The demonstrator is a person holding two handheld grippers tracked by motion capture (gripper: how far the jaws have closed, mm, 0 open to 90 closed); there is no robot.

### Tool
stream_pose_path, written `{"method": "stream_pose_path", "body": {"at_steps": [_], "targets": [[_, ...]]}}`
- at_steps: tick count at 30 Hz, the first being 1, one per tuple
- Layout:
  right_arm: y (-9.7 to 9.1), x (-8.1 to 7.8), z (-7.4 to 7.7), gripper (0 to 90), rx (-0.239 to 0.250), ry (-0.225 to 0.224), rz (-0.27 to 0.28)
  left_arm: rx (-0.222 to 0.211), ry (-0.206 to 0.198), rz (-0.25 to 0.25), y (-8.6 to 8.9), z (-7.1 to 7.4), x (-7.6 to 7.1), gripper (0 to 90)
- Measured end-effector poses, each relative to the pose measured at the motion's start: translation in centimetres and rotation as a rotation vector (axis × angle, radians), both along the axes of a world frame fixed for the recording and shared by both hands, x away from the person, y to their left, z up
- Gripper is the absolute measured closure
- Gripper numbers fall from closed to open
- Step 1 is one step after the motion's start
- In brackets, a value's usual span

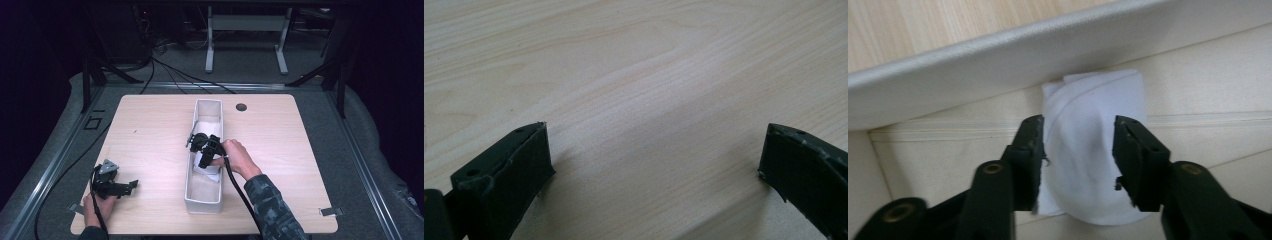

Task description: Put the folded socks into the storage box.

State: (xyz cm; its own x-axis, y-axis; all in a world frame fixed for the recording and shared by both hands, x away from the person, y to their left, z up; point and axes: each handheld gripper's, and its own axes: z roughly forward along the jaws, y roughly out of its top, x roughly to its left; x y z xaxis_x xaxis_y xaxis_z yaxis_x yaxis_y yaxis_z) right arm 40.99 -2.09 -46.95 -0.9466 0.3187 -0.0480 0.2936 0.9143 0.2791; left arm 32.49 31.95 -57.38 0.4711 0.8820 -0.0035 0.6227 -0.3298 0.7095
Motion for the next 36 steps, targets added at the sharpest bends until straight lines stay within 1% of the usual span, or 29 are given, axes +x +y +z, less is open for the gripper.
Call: {"method": "stream_pose_path", "body": {"at_steps": [1,2,3,4,5,6,7,8,9,10,11,12,13,14,15,16,18,19,20,22,24,27,28,30,31,32,33,35,36], "targets": [[-0.2,-0.1,0.3,47.9,0.008,0.001,0.0,0.0,0.0,0.0,0.0,0.0,0.0,0.1],[-0.5,-0.3,1.0,34.8,0.035,-0.015,-0.008,0.0,0.0,0.001,0.0,0.0,0.0,0.1],[-0.6,-0.4,1.2,31.1,0.054,-0.028,-0.01,0.0,0.0,0.0,0.0,0.0,0.0,0.1],[-0.8,-0.6,1.6,26.5,0.048,-0.026,-0.014,0.0,0.0,0.0,0.0,0.0,0.0,0.1],[-0.8,-0.6,1.6,26.5,0.048,-0.026,-0.014,0.0,0.0,0.0,0.0,0.0,0.0,0.1],[-1.2,-0.8,2.3,19.5,0.072,-0.03,-0.015,0.0,0.0,0.001,0.0,0.0,0.0,0.1],[-1.2,-0.8,2.3,19.5,0.072,-0.03,-0.015,0.0,0.0,0.001,0.0,0.0,0.0,0.1],[-1.7,-1.2,3.1,14.3,0.095,-0.051,-0.015,0.0,0.0,0.0,0.0,0.0,0.0,0.1],[-1.7,-1.2,3.1,14.3,0.095,-0.051,-0.015,0.0,0.0,0.0,0.0,0.0,0.0,0.1],[-2.3,-1.6,3.9,10.4,0.118,-0.077,-0.025,0.0,0.0,0.0,0.0,0.0,0.0,0.1],[-2.5,-1.8,4.2,7.8,0.123,-0.082,-0.033,0.0,0.0,0.0,0.0,0.0,0.0,0.1],[-2.5,-1.8,4.2,7.8,0.123,-0.082,-0.033,0.0,0.0,0.0,0.0,0.0,0.0,0.1],[-3.1,-2.1,4.9,3.6,0.127,-0.097,-0.047,0.0,0.0,0.001,0.0,0.0,0.0,0.1],[-3.5,-2.2,5.1,1.9,0.147,-0.091,-0.046,0.0,0.0,0.0,0.0,0.0,0.0,0.1],[-3.5,-2.2,5.1,1.9,0.147,-0.091,-0.046,0.0,0.0,0.0,0.0,0.0,0.0,0.1],[-4.4,-2.7,5.6,0.0,0.175,-0.121,-0.065,0.0,0.0,0.001,0.0,0.0,0.0,0.1],[-4.7,-2.8,5.8,0.0,0.175,-0.128,-0.072,0.0,0.0,0.0,0.0,0.0,0.0,0.1],[-5.3,-3.0,6.0,0.0,0.186,-0.135,-0.081,0.0,0.0,0.0,0.0,0.0,0.0,0.1],[-6.4,-3.3,6.4,0.0,0.205,-0.153,-0.091,0.0,0.0,0.0,0.0,0.0,0.0,0.1],[-6.8,-3.5,6.5,0.0,0.212,-0.158,-0.096,0.0,0.0,0.001,0.0,0.0,0.0,0.1],[-8.5,-4.0,6.8,0.0,0.229,-0.177,-0.127,-0.001,0.0,0.0,0.0,0.0,0.0,0.1],[-9.7,-4.4,7.0,0.0,0.237,-0.188,-0.142,0.0,0.0,0.001,0.0,0.0,0.0,0.1],[-11.0,-4.8,7.1,0.0,0.245,-0.201,-0.16,0.0,0.0,0.001,0.0,0.0,0.0,0.1],[-11.4,-5.0,7.1,0.0,0.245,-0.206,-0.171,0.0,0.0,0.001,0.0,0.0,0.0,0.1],[-12.0,-5.2,7.2,0.0,0.244,-0.207,-0.176,0.0,0.0,0.001,0.0,0.0,0.0,0.1],[-13.3,-5.6,7.1,0.0,0.257,-0.215,-0.198,0.0,0.0,0.001,0.0,0.0,0.0,0.1],[-13.3,-5.6,7.1,0.0,0.257,-0.215,-0.198,0.0,0.0,0.002,0.0,0.0,0.0,0.1],[-14.6,-6.1,6.9,0.0,0.254,-0.226,-0.224,0.0,0.0,0.002,0.0,0.0,0.0,0.1],[-15.7,-6.5,6.7,0.0,0.252,-0.23,-0.244,0.0,0.0,0.002,0.0,0.0,0.0,0.1]]}}
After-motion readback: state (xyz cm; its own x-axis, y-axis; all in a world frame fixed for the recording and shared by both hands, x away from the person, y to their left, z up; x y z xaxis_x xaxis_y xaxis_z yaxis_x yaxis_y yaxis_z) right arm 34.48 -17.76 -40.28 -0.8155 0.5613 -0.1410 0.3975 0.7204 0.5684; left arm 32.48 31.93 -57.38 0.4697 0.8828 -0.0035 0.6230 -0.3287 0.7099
